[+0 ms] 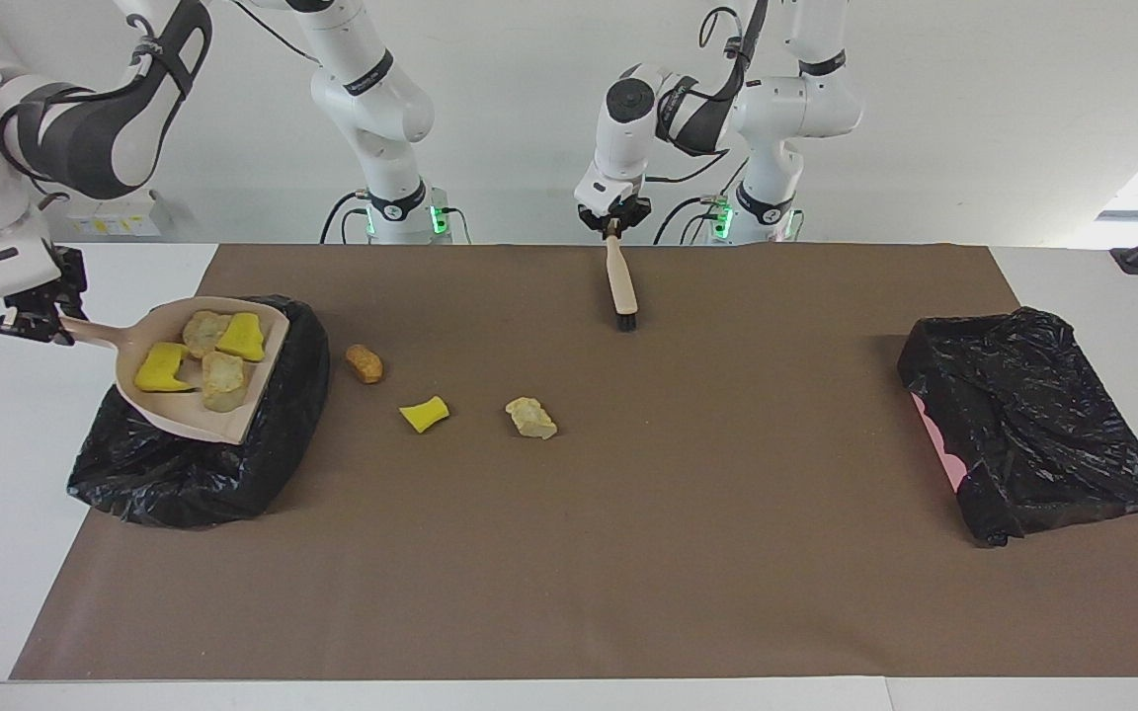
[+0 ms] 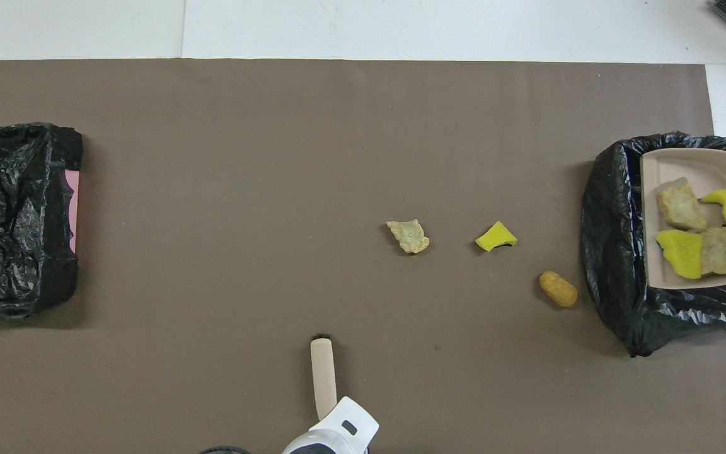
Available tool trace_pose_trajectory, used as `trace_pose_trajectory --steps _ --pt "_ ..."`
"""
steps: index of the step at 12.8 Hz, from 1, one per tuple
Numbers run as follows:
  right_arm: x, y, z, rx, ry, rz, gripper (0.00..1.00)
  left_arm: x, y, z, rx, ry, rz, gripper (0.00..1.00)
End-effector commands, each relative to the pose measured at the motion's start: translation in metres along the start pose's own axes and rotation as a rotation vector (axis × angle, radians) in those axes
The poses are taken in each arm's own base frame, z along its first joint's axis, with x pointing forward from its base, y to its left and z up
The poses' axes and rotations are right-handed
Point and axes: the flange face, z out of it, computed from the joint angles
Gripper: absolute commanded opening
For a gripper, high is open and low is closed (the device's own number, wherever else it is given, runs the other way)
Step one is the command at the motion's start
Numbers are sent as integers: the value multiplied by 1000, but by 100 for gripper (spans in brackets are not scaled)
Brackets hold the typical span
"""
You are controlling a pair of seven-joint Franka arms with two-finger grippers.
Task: Sweep and dump trash in bin
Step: 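Tilt the dustpan with the right gripper to dump pieces into the bag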
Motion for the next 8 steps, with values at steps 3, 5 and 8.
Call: trace_pose_trajectory --steps 3,5,8 --pt "-22 -16 -1 40 -180 -96 0 0 -8 1 -3 -20 62 46" --pt "-11 -16 -2 61 -250 -142 0 7 -9 -4 -15 -13 52 100" --pt "31 -8 -11 56 -315 -229 0 33 -7 -34 -71 18 107 100"
